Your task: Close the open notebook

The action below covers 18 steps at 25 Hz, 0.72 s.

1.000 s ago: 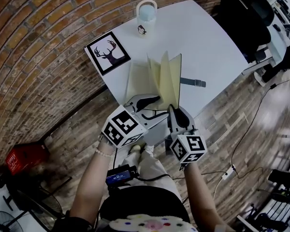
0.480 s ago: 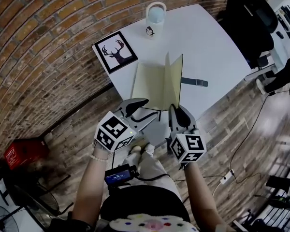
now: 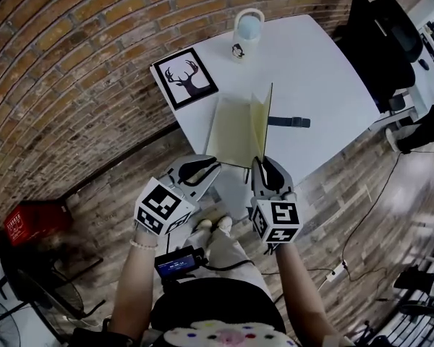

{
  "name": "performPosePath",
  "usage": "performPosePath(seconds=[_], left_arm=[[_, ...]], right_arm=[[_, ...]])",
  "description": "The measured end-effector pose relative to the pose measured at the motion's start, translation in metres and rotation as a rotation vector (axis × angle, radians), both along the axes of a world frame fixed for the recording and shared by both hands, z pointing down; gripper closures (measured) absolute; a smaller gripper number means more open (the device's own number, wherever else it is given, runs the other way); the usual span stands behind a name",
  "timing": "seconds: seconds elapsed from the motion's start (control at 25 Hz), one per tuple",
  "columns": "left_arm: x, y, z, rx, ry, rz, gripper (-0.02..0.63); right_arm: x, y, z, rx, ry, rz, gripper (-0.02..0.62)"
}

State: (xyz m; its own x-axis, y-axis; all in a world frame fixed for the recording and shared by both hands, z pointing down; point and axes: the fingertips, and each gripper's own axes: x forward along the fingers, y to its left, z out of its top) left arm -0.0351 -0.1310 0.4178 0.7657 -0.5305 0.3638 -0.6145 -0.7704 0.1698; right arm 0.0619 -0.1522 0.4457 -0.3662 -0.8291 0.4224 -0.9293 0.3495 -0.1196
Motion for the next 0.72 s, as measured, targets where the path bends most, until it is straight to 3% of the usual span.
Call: performPosePath(seconds=[0.36,0.72], left_arm=[[-0.035,0.005,-0.005,0.026,-0.011,-0.095,0.581],[-0.058,0.01,-0.007,0.007,0.027,-0.171,0.581]], right_arm=[[-0.027,-0.003,0.005,0.003,0.158,-0.066,0.514],[-0.064,-0.006,0.018,0.007,0.272,-0.131,0.497]])
